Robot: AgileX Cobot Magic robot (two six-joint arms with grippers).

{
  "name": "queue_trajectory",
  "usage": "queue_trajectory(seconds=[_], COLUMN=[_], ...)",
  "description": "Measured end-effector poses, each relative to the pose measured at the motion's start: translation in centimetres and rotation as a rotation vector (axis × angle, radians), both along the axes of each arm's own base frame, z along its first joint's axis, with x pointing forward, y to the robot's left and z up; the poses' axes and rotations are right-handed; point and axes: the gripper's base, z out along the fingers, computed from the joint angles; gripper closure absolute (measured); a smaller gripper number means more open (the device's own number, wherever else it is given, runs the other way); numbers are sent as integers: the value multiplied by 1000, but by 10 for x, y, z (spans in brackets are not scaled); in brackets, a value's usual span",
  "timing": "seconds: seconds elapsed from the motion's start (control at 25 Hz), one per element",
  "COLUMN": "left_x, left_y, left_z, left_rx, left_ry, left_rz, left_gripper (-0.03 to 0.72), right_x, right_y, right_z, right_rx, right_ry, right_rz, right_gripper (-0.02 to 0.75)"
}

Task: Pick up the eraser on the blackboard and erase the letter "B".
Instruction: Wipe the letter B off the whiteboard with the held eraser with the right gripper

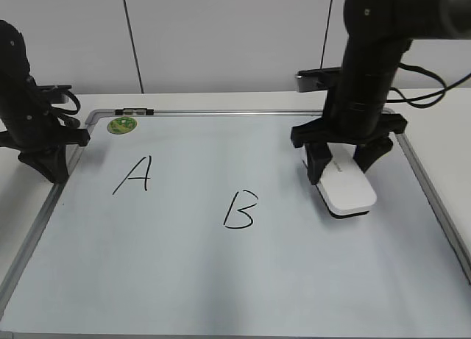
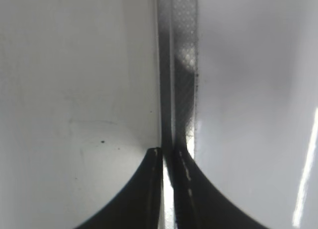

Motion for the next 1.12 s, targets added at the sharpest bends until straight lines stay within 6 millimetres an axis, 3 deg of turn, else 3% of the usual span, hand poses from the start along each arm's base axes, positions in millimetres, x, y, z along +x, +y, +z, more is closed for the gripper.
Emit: queue_trajectory(seconds=[0.16, 0.36, 0.88, 1.12], left_x=[0, 0, 0, 0], left_y=[0, 0, 0, 0], left_z=[0, 0, 0, 0], left_rx=[0, -2, -4, -7], left_ry=[0, 0, -2, -2], left_rz=[0, 1, 2, 6], left_gripper=[644, 645, 645, 645], right_x=[12, 18, 18, 1], right_y=[33, 60, 70, 101], right_z=[-11, -40, -49, -49], right_rx=[11, 2, -1, -8], right_ry=[-6, 25, 60, 43], right_rz=[62, 111, 133, 221], right_gripper=[216, 216, 216, 216])
